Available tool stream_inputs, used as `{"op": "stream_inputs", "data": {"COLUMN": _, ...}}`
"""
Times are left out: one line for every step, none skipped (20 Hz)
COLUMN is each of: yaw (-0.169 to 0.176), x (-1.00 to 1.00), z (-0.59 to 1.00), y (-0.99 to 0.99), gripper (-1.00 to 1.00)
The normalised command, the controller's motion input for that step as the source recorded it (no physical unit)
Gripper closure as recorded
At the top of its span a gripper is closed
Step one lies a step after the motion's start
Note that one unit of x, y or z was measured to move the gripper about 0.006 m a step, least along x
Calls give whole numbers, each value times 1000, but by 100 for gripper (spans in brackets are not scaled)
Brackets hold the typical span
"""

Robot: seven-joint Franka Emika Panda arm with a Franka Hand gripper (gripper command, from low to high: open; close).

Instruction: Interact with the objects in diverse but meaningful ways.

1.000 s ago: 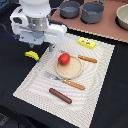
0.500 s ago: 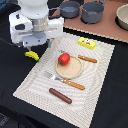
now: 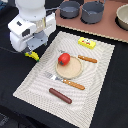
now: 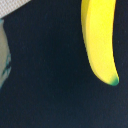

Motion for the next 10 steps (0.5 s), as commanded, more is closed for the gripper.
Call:
{"op": "stream_inputs", "data": {"yaw": 86, "x": -189, "z": -269, "y": -29, "gripper": -100}}
{"op": "stream_inputs", "data": {"yaw": 84, "x": -191, "z": -289, "y": -46, "gripper": -100}}
{"op": "stream_inputs", "data": {"yaw": 81, "x": -197, "z": -300, "y": -54, "gripper": -100}}
{"op": "stream_inputs", "data": {"yaw": 75, "x": -194, "z": -286, "y": -60, "gripper": -100}}
{"op": "stream_inputs", "data": {"yaw": 72, "x": -180, "z": -280, "y": -51, "gripper": -100}}
{"op": "stream_inputs", "data": {"yaw": 69, "x": -160, "z": -263, "y": -51, "gripper": -100}}
{"op": "stream_inputs", "data": {"yaw": 64, "x": -174, "z": -269, "y": -77, "gripper": -100}}
{"op": "stream_inputs", "data": {"yaw": 59, "x": -151, "z": -260, "y": -86, "gripper": -100}}
{"op": "stream_inputs", "data": {"yaw": 58, "x": -140, "z": -246, "y": -89, "gripper": -100}}
{"op": "stream_inputs", "data": {"yaw": 55, "x": -154, "z": -231, "y": -91, "gripper": -100}}
